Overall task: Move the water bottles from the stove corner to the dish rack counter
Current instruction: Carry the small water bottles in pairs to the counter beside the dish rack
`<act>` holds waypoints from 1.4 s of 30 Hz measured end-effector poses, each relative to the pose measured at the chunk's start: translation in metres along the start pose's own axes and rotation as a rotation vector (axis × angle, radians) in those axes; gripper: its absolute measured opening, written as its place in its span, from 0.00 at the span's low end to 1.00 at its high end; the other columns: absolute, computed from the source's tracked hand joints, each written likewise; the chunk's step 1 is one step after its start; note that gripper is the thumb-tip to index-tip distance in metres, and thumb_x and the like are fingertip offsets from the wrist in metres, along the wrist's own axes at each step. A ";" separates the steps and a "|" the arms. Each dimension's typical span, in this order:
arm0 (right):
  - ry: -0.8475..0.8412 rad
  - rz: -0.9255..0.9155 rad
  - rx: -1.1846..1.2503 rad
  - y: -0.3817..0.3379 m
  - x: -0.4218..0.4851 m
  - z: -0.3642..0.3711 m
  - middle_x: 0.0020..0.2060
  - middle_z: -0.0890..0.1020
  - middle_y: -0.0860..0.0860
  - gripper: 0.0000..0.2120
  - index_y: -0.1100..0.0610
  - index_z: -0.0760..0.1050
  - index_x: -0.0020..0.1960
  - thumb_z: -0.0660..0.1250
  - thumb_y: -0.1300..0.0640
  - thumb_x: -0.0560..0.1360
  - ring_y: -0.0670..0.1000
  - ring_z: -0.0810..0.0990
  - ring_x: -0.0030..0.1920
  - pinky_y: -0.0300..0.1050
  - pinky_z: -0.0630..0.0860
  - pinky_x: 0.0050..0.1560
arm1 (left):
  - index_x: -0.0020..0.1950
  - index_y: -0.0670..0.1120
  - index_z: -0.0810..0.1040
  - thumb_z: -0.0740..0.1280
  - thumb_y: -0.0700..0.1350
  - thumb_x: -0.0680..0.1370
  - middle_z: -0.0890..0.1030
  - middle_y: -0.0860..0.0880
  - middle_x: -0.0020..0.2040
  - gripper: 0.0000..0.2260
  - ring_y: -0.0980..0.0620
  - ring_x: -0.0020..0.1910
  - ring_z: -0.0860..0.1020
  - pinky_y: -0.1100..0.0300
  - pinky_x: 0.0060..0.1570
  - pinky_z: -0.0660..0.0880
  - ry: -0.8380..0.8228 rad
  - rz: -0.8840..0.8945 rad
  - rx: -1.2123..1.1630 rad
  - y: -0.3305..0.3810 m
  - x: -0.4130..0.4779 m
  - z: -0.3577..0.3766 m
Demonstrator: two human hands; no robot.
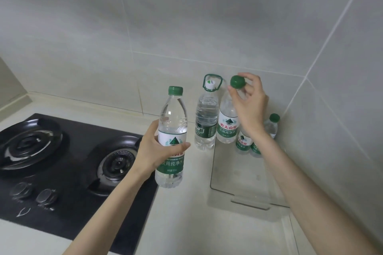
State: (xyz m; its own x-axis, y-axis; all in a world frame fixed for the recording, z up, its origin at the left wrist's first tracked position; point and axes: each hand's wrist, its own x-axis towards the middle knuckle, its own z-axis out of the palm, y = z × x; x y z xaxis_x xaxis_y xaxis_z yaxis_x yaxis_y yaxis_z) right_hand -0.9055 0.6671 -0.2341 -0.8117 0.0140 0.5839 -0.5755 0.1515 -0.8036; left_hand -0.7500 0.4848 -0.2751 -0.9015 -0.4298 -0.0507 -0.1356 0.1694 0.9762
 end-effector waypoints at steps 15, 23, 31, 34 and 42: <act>-0.463 -0.013 0.306 -0.132 -0.070 0.040 0.43 0.85 0.48 0.17 0.56 0.75 0.56 0.74 0.64 0.70 0.44 0.84 0.45 0.41 0.79 0.52 | 0.59 0.51 0.72 0.81 0.44 0.61 0.83 0.53 0.48 0.30 0.58 0.44 0.83 0.68 0.39 0.77 0.288 0.097 -0.025 0.016 -0.105 -0.075; -0.747 -0.047 0.391 -0.188 -0.136 0.093 0.44 0.86 0.49 0.17 0.55 0.75 0.56 0.75 0.62 0.69 0.44 0.84 0.46 0.45 0.79 0.56 | 0.58 0.55 0.73 0.80 0.41 0.63 0.84 0.53 0.43 0.28 0.60 0.40 0.83 0.70 0.33 0.76 0.546 0.075 -0.032 0.008 -0.191 -0.138; -0.996 -0.117 0.489 -0.267 -0.226 0.154 0.44 0.85 0.49 0.17 0.56 0.76 0.56 0.75 0.63 0.69 0.42 0.84 0.45 0.33 0.78 0.48 | 0.58 0.56 0.73 0.81 0.42 0.62 0.83 0.57 0.46 0.29 0.63 0.41 0.82 0.69 0.37 0.77 0.787 0.072 -0.019 -0.009 -0.282 -0.220; -1.065 -0.125 0.523 -0.297 -0.265 0.178 0.45 0.85 0.49 0.18 0.55 0.76 0.56 0.75 0.61 0.69 0.44 0.85 0.45 0.39 0.80 0.50 | 0.56 0.55 0.73 0.80 0.40 0.62 0.83 0.58 0.42 0.28 0.64 0.40 0.82 0.69 0.36 0.77 0.846 0.076 -0.029 -0.017 -0.319 -0.255; -1.215 -0.154 0.641 -0.407 -0.393 0.253 0.48 0.85 0.48 0.17 0.53 0.76 0.55 0.76 0.61 0.68 0.43 0.84 0.47 0.41 0.80 0.50 | 0.57 0.60 0.72 0.80 0.41 0.63 0.83 0.62 0.43 0.29 0.64 0.42 0.82 0.71 0.34 0.76 1.004 0.070 0.005 -0.046 -0.446 -0.379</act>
State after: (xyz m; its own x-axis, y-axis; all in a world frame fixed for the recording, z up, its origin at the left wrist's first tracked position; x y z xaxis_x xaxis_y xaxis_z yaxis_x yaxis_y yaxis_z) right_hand -0.3774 0.3502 -0.1659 -0.1217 -0.8734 0.4715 -0.3424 -0.4089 -0.8459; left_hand -0.1862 0.3328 -0.2172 -0.1438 -0.9671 0.2101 -0.0998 0.2254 0.9691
